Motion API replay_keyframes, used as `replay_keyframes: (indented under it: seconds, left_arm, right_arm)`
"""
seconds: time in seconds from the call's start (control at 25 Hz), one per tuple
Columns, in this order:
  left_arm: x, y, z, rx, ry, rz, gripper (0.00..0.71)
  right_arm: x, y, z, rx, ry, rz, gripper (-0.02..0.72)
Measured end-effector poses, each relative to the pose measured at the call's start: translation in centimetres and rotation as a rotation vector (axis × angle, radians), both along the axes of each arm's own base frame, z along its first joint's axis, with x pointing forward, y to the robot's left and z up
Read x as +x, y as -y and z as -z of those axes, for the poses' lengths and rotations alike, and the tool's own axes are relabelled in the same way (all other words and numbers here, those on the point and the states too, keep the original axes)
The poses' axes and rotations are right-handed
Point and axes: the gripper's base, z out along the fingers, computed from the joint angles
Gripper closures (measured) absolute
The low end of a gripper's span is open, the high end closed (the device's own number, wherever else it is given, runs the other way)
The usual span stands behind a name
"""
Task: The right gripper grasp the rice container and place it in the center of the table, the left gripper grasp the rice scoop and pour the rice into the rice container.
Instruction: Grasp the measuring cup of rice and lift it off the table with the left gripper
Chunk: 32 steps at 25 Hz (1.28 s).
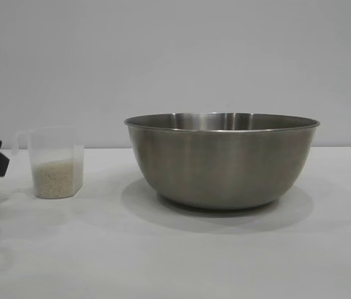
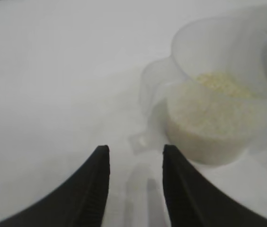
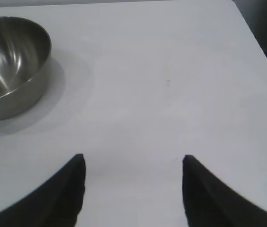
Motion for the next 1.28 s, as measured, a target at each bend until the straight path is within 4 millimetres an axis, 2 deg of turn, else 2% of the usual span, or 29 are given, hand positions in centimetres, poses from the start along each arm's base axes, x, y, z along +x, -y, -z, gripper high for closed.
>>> replay_keyframes:
  seconds: [0.2,0.48,0.52,0.68,0.92,1.28]
  left_arm:
    - [1.7,0.4,-0.7,-0.013,0.062,-0.002,0.492]
    - [3.3,0.8,-0.5,-0.019,0.092,0.016,0.492]
    - [3.5,0.9,-0.6,-0.020,0.097,0.020,0.557]
    - [3.6,1.1,-0.6,-0.019,0.104,0.037,0.710]
    - [3.6,1.3,-0.9,0.022,0.126,0.079,0.710]
    - [3.8,1.5,-4.5,0.061,0.255,0.123,0.710]
  right_arm:
    - [0.0,0.0,0.0,0.000,0.000,0.000,0.322]
    - [0.0,0.0,0.0,0.000,0.000,0.000,0.322]
    - [0.0,0.0,0.0,0.000,0.000,0.000,0.322]
    - [0.0,0.0,0.0,0.000,0.000,0.000,0.322]
    - [0.0,0.0,0.0,0.000,0.000,0.000,0.322]
    - [0.0,0.0,0.0,0.000,0.000,0.000,0.322]
